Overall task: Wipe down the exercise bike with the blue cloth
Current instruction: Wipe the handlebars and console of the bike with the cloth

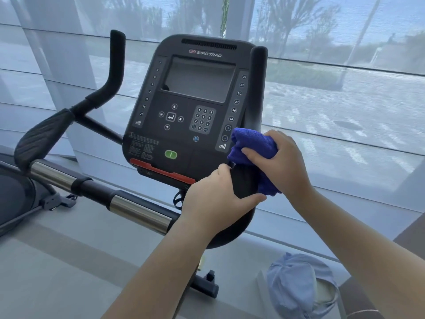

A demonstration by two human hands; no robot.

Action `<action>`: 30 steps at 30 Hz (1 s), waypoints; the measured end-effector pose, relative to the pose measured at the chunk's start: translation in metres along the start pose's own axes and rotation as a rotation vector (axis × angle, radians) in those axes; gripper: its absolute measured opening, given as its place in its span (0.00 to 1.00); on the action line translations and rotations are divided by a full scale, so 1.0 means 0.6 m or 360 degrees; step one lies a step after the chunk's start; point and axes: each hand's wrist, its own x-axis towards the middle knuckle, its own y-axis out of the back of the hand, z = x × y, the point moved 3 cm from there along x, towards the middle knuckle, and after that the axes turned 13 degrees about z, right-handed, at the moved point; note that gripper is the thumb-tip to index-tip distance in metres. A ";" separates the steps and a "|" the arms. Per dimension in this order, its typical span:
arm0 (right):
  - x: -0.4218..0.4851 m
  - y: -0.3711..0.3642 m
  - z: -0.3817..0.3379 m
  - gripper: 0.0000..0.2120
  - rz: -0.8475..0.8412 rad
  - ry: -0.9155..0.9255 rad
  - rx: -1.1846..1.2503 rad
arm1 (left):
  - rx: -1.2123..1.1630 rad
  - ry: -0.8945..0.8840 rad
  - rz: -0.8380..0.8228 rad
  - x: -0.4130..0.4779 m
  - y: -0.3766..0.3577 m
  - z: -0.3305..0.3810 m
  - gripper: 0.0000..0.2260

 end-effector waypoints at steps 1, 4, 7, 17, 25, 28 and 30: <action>-0.003 0.000 0.002 0.14 0.0004 -0.0033 0.0019 | 0.0014 -0.0017 0.0019 -0.003 0.002 -0.001 0.28; -0.007 0.002 -0.001 0.14 0.0011 0.0009 -0.0003 | 0.0094 -0.0110 0.0117 -0.023 0.011 -0.010 0.30; -0.012 0.007 -0.006 0.15 0.0041 0.0100 -0.0038 | 0.0186 -0.0163 0.0210 -0.050 0.015 -0.020 0.39; -0.041 0.029 -0.031 0.16 0.0021 0.0402 -0.0081 | 0.0156 -0.0001 0.0227 -0.068 0.019 -0.015 0.40; -0.074 0.046 -0.036 0.16 -0.0110 0.0322 0.0039 | 0.0062 0.0071 0.0185 -0.072 0.020 -0.016 0.35; -0.084 0.050 -0.035 0.16 -0.0148 0.0307 0.0053 | 0.0021 0.0029 0.0180 -0.076 0.024 -0.014 0.31; -0.089 0.052 -0.037 0.15 -0.0161 0.0292 0.0057 | 0.0028 -0.0004 0.0156 -0.081 0.027 -0.016 0.31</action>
